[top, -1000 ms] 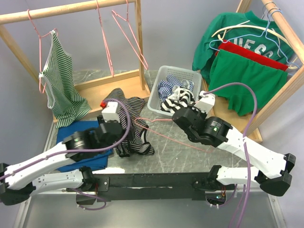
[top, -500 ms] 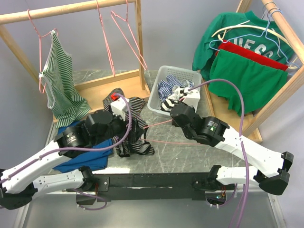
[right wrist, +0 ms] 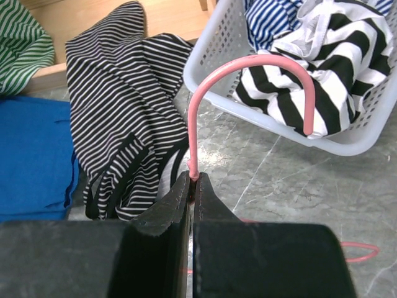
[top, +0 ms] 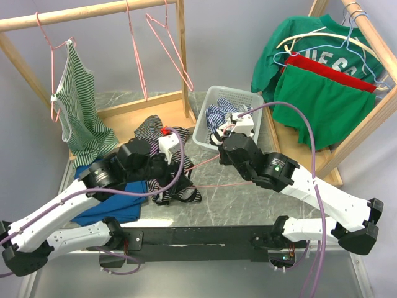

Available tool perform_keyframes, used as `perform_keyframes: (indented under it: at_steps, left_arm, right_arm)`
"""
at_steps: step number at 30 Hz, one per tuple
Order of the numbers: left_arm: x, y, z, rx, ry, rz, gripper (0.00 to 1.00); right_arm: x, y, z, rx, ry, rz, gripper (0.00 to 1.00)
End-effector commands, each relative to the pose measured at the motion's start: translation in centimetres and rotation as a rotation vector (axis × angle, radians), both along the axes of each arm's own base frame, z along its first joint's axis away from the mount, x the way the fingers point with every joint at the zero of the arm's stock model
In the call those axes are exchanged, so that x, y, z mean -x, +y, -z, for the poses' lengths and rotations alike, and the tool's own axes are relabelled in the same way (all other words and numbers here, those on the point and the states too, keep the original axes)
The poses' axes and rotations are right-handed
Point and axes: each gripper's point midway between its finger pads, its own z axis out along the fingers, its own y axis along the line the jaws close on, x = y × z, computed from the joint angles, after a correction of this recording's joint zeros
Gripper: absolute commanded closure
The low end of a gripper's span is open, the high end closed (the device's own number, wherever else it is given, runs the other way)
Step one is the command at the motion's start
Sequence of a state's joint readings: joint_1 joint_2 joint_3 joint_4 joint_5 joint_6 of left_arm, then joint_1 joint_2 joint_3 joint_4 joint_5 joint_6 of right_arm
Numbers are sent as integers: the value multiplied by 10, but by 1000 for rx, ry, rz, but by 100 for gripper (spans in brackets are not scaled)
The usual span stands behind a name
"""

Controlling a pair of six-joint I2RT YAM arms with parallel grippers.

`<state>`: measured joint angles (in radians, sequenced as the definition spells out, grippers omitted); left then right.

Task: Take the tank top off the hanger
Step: Place the hanger at the clothesline.

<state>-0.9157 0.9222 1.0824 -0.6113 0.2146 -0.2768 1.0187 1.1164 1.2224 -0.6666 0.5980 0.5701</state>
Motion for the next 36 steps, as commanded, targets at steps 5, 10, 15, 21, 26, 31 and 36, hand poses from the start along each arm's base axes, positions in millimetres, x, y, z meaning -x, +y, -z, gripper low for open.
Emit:
perform_keyframes:
  at_steps: [5,10,15,21,26,31,36]
  left_arm:
    - [4,-14,-4,52,0,71,32]
    - [-3,-13,-6,51,-9,30,47]
    - [-13,-11,-10,61,-36,-23,71]
    - [-22,-7,-2,19,-25,-76,99]
    - [-23,-2,-3,30,-33,-106,99]
    - [-21,5,-5,48,-33,-128,99]
    - [-16,7,-4,56,-17,-126,99]
  right_arm:
    - [0,7,-20,-52,-51,-31,100]
    - [0,9,-17,-41,-42,-37,100]
    - [0,11,-16,-41,-38,-46,100]
    - [2,14,-15,-44,-35,-61,100]
    - [7,22,-23,-98,-45,-112,100]
    - [12,23,-26,-146,-59,-136,94]
    - [15,24,-26,-154,-52,-151,53]
